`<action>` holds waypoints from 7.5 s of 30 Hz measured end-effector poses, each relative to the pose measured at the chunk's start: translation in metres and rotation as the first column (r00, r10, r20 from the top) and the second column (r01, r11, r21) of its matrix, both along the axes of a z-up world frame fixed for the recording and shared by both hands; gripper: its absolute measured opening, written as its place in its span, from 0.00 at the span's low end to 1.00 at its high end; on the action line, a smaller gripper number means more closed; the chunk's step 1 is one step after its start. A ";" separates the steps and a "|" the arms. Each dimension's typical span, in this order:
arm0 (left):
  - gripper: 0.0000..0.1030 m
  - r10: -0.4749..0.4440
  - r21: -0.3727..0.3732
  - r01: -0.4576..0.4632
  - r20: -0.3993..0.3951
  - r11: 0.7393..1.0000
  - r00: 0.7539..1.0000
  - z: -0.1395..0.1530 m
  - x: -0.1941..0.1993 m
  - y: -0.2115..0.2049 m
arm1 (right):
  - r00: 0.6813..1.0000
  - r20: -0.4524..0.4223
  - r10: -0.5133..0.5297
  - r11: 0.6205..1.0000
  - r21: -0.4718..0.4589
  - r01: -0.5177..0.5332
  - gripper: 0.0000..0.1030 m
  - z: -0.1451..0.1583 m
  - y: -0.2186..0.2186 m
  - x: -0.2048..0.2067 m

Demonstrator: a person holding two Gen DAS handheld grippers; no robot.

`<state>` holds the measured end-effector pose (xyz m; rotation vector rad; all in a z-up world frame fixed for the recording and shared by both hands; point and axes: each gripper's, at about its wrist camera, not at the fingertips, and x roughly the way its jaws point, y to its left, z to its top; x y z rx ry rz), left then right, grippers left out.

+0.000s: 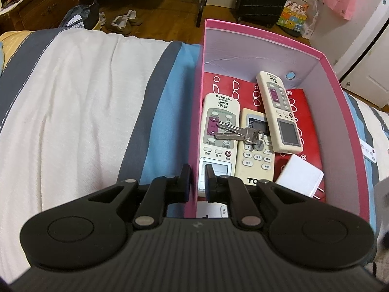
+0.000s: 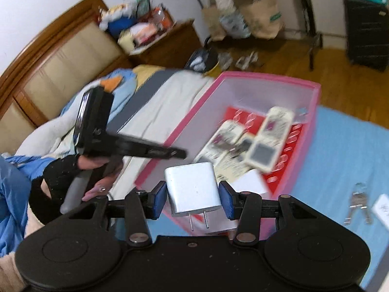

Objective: Organize rigid objects
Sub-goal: 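Carry the white charger into the pink box and open the right tool, then return the right tool to the sheet and grasp the second silver keys, then carry the keys into the box and release them beside the remotes, then return the right tool to the sheet and grasp the red-button white remote, then carry the white remote over the pink box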

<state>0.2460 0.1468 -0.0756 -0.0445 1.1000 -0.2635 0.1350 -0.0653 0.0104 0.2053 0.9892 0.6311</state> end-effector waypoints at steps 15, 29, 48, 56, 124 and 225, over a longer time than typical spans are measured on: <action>0.09 0.013 -0.054 -0.014 -0.011 0.998 1.000 -0.003 0.003 0.010 | 0.979 -0.203 -0.021 0.994 -0.109 -0.001 0.50 -0.071 0.074 0.048; 0.09 0.027 -0.067 -0.029 -0.025 0.997 0.999 -0.005 0.004 0.011 | 0.987 -0.151 0.053 0.990 -0.124 -0.072 0.58 -0.047 0.057 0.042; 0.09 0.001 -0.010 -0.001 -0.008 1.000 1.000 -0.003 0.001 0.002 | 0.973 0.195 0.123 0.908 -0.418 -0.030 0.71 -0.033 -0.100 0.000; 0.09 0.005 0.000 -0.005 -0.015 1.000 1.000 -0.004 0.002 -0.001 | 0.999 0.053 0.007 0.878 -0.478 0.020 0.67 -0.095 -0.118 0.030; 0.09 0.000 0.036 -0.001 0.021 0.999 1.000 -0.002 -0.004 -0.005 | 0.920 0.381 -0.096 0.985 -0.100 0.144 0.02 0.016 -0.034 0.001; 0.09 0.015 0.083 -0.015 0.007 0.996 1.000 -0.006 0.000 -0.014 | 0.966 0.217 -0.139 0.876 -0.428 0.222 0.45 -0.056 -0.138 0.013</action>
